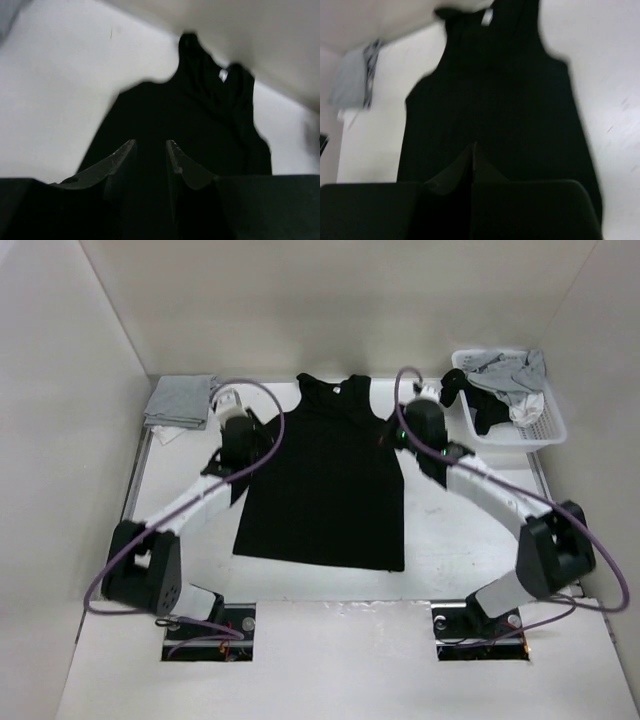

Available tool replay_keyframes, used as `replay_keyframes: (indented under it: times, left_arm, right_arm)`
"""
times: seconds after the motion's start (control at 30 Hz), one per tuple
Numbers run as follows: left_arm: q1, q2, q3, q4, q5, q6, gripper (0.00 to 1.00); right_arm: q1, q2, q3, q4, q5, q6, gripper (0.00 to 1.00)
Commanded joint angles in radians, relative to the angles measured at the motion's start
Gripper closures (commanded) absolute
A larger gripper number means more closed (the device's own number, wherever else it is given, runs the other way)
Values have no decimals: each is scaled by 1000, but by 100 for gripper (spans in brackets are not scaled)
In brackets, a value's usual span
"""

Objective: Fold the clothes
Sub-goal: Fold the tank top

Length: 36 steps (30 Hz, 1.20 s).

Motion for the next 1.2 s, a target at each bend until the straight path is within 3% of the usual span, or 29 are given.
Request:
replay_keyframes:
  times: [0.0,0.17,0.3,0.43,0.7,0.83,0.97,1.17]
  left_arm:
    - [-41,-162,-257,46,-93,-79,73]
    - [-23,-472,-506,-211,-61,-195,66]
    - [-10,-675,-595,-484,-52,-295,60]
    - [-6,-793,-629,-690,-43,-438,57]
    - [-7,-831,-674,-819,40,-537,57]
    - [-16,-871,-655,-889,14,-568,58]
    - [-38,-816,-651,-883,-1,-582,58]
    - [-68,-761,-634,-871,-27,-585,68]
  right_arm:
    - [81,-162,-263,206,37,77,100]
    - [204,-422,-544,210,129,116,92]
    - [270,-606,-702,133,156,153,83]
    - [342,-715,-796,38,184,189,79]
    - [428,-803,-882,7,239,252,76]
    - [433,-810,-883,7,239,252,76]
    - [436,-810,-883,18,236,248,76]
    - [436,-855,-895,12,238,251,75]
